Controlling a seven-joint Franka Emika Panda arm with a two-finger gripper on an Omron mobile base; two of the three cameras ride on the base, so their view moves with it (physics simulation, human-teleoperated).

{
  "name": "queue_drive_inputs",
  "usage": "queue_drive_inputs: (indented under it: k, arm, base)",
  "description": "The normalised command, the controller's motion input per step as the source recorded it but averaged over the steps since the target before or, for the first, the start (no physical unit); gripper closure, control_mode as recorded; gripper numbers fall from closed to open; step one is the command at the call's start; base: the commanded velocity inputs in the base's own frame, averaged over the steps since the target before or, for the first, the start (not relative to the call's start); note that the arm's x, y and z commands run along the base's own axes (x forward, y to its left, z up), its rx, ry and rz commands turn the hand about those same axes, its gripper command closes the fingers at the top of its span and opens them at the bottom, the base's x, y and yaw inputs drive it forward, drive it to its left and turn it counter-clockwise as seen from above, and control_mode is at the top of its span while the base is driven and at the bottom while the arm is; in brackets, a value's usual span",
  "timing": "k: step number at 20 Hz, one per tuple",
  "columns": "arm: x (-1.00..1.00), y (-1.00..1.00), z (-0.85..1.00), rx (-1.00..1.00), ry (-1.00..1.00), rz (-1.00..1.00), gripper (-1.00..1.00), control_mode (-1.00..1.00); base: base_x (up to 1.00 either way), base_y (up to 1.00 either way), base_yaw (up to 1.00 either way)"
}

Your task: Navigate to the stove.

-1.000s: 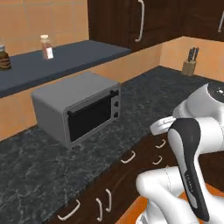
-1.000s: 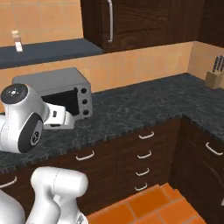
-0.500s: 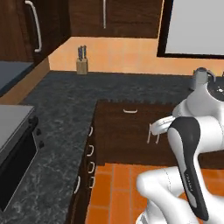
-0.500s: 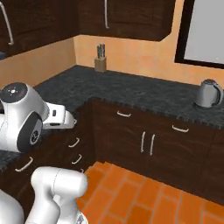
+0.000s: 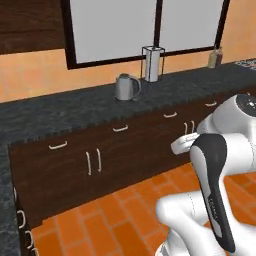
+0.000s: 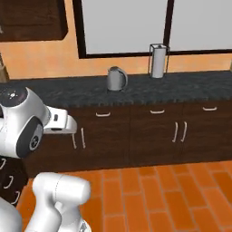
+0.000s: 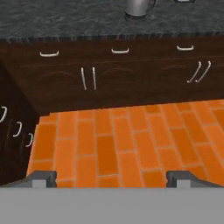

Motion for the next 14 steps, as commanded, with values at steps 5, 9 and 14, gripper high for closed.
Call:
queue_drive_inputs:
  k: [5,9,14]
  arm:
    - [0.00,0.00,0.00,0.00,0.00,0.00,-1.00,1.00]
    - [0.00,0.00,0.00,0.00,0.00,0.00,-1.00,1.00]
    - [0.00,0.00,0.00,0.00,0.00,0.00,-1.00,1.00]
  base:
    - [0.00,-0.30,-0.88]
    - [0.06,-0.09,-0.89]
    - [1.00,0.10,-0.29]
